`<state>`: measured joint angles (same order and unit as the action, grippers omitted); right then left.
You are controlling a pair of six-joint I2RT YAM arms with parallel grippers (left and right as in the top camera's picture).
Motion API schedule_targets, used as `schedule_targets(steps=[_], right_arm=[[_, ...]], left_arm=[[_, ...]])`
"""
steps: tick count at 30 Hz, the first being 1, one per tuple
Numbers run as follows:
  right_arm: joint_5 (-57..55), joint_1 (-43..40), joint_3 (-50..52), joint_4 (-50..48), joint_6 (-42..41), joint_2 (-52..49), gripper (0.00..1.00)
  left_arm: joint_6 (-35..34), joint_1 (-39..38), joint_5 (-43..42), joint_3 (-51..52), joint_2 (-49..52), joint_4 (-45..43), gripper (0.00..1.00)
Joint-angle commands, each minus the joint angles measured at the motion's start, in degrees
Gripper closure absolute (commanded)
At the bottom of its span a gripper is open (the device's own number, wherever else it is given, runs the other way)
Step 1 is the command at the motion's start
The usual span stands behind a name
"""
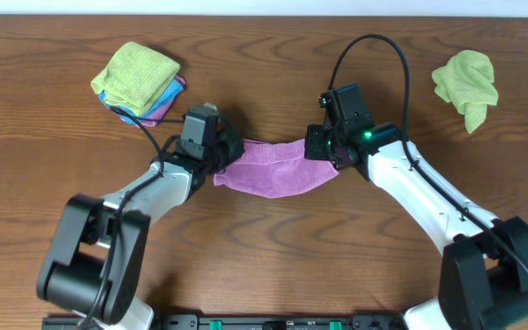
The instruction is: Fold the cloth
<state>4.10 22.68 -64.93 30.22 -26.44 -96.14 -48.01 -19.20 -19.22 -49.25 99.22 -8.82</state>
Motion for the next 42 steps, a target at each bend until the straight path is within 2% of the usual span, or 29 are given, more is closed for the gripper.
schedule_targets(steps=[1,4,11,22,32,42], right_arm=[[-2.82,-0.44,-0.94,0.35,0.85,0.68,0.99],[-3.21,-0.44,-0.98,0.31,0.83,0.68,0.99],[-3.91,-0.59,-1.62,0.39,0.81,0.68,0.99],[-5.22,-0.63,-4.83,0.74,0.83,0.68,0.99],[-5.2,-0.63,-5.81,2.78,0.83,0.68,0.99],[-5.16,-0.5,-7.52,3.96,0.79,1.42,0.99]], left_arm=[[-0.07,-0.07,-1.77,-3.15,-2.86,0.04,0.94],[-1.75,-0.17,-4.46,-4.11,-2.97,0.28,0.94],[-3.67,-3.34,-4.35,-4.11,-2.93,3.56,0.94],[-4.17,-10.64,0.09,-4.11,0.98,4.63,0.94],[-6.75,-14.29,4.68,-4.13,5.86,-0.83,0.94],[-8.83,-14.58,8.5,-4.13,8.48,-4.81,0.94]])
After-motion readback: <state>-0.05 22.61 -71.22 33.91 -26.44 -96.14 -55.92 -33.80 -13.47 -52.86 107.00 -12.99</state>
